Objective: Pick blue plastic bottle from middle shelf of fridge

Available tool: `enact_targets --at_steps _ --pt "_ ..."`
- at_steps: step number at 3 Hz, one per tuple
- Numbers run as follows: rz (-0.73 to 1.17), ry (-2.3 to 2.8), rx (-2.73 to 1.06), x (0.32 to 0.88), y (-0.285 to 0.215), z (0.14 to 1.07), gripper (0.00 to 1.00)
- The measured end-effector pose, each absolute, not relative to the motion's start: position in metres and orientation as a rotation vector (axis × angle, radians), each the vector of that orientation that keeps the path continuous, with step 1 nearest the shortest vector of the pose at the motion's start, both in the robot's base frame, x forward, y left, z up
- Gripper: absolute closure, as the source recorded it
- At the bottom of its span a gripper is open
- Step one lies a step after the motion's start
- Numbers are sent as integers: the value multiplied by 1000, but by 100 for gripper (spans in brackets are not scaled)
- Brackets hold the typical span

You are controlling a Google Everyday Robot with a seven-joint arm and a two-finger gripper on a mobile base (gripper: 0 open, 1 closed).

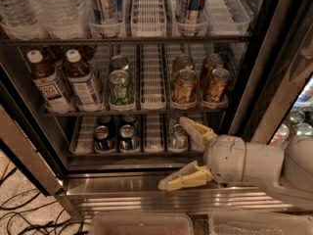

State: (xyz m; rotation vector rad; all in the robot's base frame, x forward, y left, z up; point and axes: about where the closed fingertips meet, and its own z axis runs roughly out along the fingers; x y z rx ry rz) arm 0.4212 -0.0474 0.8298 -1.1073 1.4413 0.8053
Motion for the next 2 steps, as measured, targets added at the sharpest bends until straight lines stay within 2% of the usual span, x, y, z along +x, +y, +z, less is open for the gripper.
enact_targets --at_steps 1,2 --pt "776 1387 -922 435 -30 849 0" --pt "776 1387 -922 435 -30 849 0"
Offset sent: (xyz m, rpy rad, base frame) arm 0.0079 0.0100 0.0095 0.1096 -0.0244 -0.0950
